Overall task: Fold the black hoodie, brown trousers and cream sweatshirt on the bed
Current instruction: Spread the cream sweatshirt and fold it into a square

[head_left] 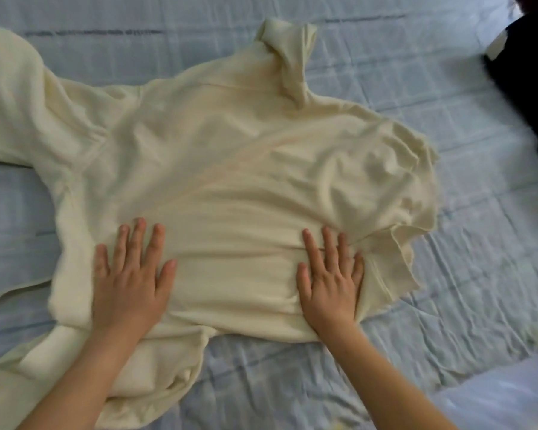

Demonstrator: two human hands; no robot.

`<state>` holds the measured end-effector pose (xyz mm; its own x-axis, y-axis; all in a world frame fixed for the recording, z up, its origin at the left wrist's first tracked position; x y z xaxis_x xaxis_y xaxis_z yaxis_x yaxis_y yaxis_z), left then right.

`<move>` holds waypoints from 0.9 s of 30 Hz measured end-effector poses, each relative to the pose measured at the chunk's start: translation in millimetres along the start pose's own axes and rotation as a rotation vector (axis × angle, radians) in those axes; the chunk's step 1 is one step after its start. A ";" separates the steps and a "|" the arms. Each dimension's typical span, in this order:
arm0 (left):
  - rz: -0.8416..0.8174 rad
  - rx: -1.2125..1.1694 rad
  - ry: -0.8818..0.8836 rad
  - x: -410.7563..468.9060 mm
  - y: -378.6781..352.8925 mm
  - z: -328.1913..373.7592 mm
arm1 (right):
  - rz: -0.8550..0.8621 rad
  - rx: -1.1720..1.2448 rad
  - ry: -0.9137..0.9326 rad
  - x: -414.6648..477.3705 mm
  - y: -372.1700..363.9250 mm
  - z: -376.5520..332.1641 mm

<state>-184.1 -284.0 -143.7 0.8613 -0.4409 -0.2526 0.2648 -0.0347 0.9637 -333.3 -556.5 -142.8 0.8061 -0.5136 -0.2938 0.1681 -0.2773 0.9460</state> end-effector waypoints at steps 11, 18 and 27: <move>-0.048 -0.303 -0.103 -22.4 33.5 159.4 | -0.041 0.156 0.233 -91.1 34.7 92.7; 0.073 -0.508 -0.372 -16.6 40.0 326.8 | 0.240 0.548 0.042 51.9 126.8 196.9; -0.214 -0.257 -0.323 -12.1 1.0 408.4 | -0.102 0.557 0.028 221.2 142.0 224.3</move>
<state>-371.4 -644.9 -104.2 0.6071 -0.7063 -0.3639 0.5558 0.0502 0.8298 -258.4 -891.7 -104.3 0.8177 -0.4419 -0.3689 -0.0728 -0.7151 0.6952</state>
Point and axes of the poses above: each hand's wrist, its own x-axis towards the middle knuckle, its own y-axis out of the back of the hand, z = x × y, the point moved 2 cm from there along x, towards the middle knuckle, and after that the axes turned 9 degrees about -z, right-handed, at the moved point
